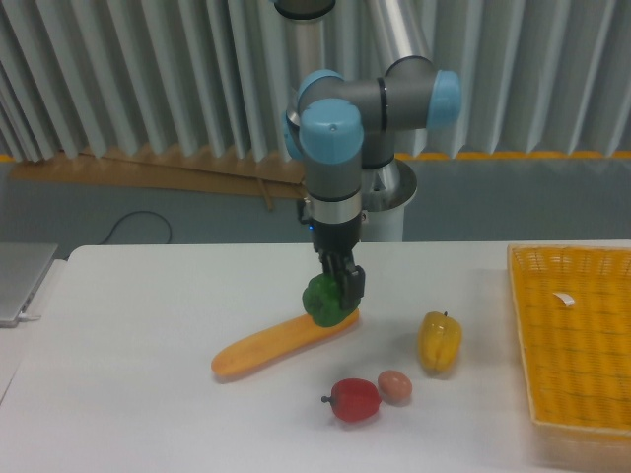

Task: Place the green pepper on the table
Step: 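Move the held green pepper beside the yellow pepper and lower it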

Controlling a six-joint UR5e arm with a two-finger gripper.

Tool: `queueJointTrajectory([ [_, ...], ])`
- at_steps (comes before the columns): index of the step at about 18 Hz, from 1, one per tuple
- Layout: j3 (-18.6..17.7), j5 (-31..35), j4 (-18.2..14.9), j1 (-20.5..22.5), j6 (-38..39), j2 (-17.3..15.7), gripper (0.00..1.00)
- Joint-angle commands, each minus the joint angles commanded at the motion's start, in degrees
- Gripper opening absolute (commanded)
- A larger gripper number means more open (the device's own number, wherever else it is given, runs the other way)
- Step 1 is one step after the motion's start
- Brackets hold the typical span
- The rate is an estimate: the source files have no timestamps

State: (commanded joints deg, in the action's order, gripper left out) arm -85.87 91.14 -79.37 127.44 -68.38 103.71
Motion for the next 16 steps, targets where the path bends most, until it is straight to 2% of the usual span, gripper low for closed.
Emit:
queueJointTrajectory([
  [4,0.35,0.27,2.54,1.05,-0.27,-0.09,0.49],
  [7,-0.79,0.71,3.16,1.32,-0.62,0.88,0.49],
  [12,-0.35,0.62,3.95,2.72,-1.93,1.76,0.49],
  [16,-1.40,0.18,4.31,5.79,-10.88,1.50,0.48],
])
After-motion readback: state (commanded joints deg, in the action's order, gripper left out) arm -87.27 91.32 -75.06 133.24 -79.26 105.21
